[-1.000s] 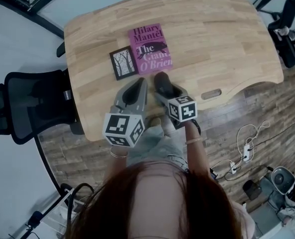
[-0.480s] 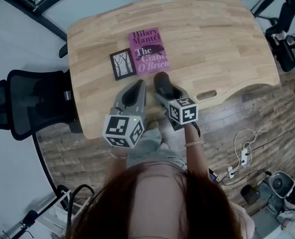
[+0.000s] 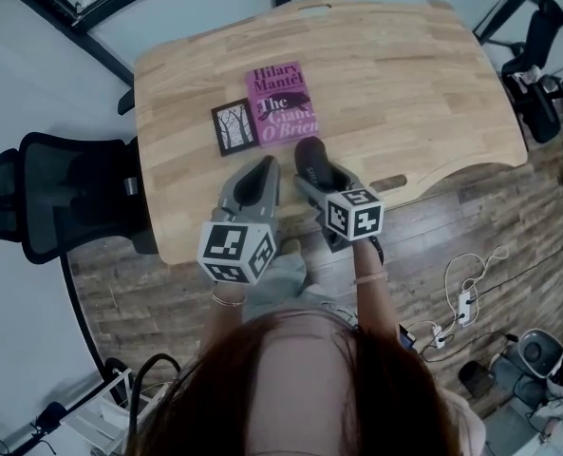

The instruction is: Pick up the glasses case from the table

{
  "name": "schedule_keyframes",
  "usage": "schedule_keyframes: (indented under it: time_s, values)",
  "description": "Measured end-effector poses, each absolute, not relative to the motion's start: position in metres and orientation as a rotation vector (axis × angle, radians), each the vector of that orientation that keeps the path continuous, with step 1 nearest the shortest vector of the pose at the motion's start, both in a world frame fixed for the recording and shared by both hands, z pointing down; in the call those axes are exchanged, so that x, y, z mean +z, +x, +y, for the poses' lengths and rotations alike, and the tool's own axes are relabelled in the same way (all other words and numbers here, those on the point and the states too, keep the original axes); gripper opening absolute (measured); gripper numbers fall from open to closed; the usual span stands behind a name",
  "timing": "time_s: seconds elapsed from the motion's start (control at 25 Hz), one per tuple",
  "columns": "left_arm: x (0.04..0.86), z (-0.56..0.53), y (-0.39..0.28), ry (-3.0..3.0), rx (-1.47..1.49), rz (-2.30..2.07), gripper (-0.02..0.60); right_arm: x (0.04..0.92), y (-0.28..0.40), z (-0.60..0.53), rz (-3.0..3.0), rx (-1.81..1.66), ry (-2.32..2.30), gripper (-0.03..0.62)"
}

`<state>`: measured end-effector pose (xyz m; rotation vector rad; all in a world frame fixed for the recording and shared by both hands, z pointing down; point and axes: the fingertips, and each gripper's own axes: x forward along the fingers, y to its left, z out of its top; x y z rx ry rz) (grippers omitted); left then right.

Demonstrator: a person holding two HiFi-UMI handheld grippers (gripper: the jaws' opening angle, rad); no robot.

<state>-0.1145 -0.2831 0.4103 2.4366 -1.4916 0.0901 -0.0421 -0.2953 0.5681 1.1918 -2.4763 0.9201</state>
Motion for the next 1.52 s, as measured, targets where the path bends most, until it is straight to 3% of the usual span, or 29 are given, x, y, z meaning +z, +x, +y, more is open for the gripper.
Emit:
schedule_keyframes:
  time_s: [1.52]
  values:
    - [0.343, -0.168, -0.071, 2.568, 0.002, -1.514, 0.009, 0.434, 0.013, -0.198, -2.749, 0.762, 1.33, 0.347]
